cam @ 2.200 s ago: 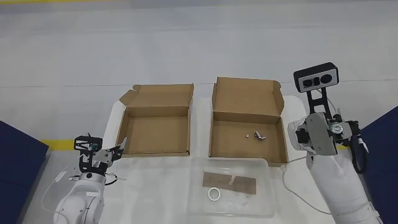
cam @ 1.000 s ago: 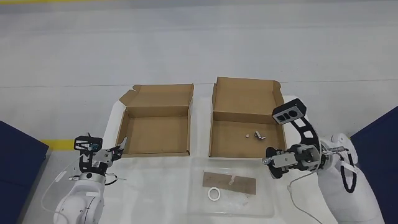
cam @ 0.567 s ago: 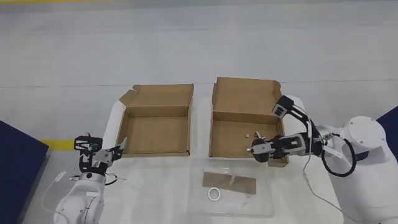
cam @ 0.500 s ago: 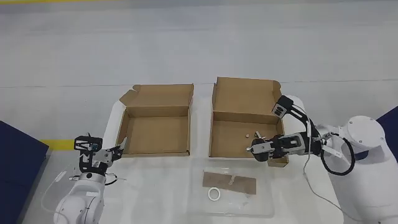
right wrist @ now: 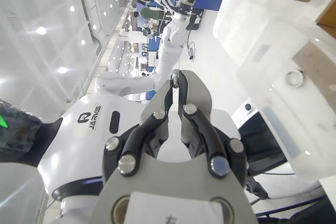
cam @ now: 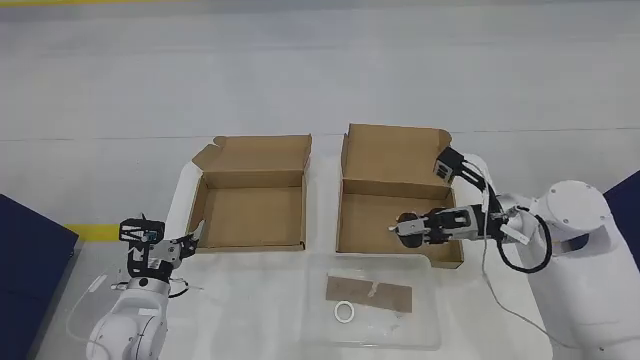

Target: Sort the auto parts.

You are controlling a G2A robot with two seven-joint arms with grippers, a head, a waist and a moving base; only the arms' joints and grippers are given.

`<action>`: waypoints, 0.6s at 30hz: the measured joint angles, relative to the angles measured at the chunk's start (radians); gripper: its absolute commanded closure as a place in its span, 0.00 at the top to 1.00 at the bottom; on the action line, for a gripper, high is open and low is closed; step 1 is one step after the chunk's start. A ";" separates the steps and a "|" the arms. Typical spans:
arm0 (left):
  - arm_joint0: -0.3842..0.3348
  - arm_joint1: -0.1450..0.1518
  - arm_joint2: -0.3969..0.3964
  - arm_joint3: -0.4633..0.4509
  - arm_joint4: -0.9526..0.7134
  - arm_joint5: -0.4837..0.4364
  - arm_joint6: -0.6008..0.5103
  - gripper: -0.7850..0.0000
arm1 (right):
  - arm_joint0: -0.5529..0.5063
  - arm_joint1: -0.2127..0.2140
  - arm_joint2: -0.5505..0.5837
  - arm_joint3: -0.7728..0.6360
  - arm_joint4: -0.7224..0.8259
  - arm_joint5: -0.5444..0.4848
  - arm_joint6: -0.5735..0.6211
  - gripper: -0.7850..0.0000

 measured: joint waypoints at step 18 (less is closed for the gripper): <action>0.000 0.000 0.000 0.000 0.000 0.000 0.000 1.00 | 0.257 -0.030 -0.417 0.231 -0.455 0.100 -0.134 0.00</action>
